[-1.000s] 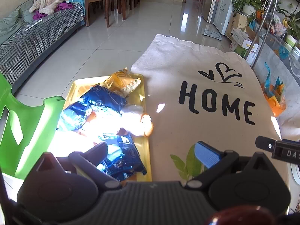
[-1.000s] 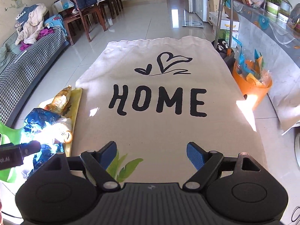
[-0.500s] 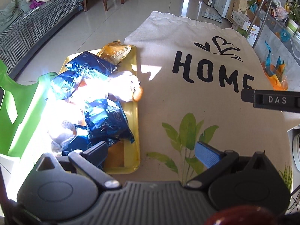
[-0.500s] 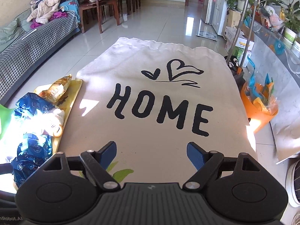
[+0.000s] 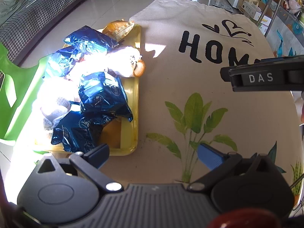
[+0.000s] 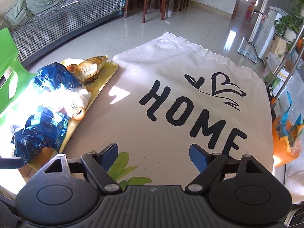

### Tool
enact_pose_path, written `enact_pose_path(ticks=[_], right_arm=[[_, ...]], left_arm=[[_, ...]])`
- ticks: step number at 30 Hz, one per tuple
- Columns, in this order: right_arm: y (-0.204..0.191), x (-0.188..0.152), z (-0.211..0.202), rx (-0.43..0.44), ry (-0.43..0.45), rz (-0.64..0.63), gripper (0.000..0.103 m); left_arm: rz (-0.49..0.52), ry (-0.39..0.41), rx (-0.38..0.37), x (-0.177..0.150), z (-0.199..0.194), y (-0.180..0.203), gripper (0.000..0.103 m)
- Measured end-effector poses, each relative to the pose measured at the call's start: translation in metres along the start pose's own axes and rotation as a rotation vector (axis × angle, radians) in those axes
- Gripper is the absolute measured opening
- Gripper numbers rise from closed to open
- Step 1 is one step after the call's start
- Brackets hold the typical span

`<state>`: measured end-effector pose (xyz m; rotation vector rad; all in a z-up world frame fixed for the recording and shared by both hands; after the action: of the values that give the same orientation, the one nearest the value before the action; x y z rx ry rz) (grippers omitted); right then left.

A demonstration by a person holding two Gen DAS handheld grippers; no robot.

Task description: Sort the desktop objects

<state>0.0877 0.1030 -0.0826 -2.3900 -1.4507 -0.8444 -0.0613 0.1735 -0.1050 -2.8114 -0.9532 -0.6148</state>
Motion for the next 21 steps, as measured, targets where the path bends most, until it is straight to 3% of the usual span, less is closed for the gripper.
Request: enact_pose_path(ticks=[21], right_arm=[[-0.050,0.003,0.030,0.053,-0.074,-0.138,0.083]], left_arm=[[-0.024,-0.005,0.053,-0.006,0.005,-0.003,0.102]])
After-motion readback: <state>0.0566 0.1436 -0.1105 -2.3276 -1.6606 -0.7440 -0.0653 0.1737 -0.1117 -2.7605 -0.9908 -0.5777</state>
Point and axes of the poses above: each gripper's, at about its wrist camera, not at the fingertips, and z roughly the way its jaws point, y to its right, x to its top, the point moved 8 cm from there along z, roughly the way its jaws point
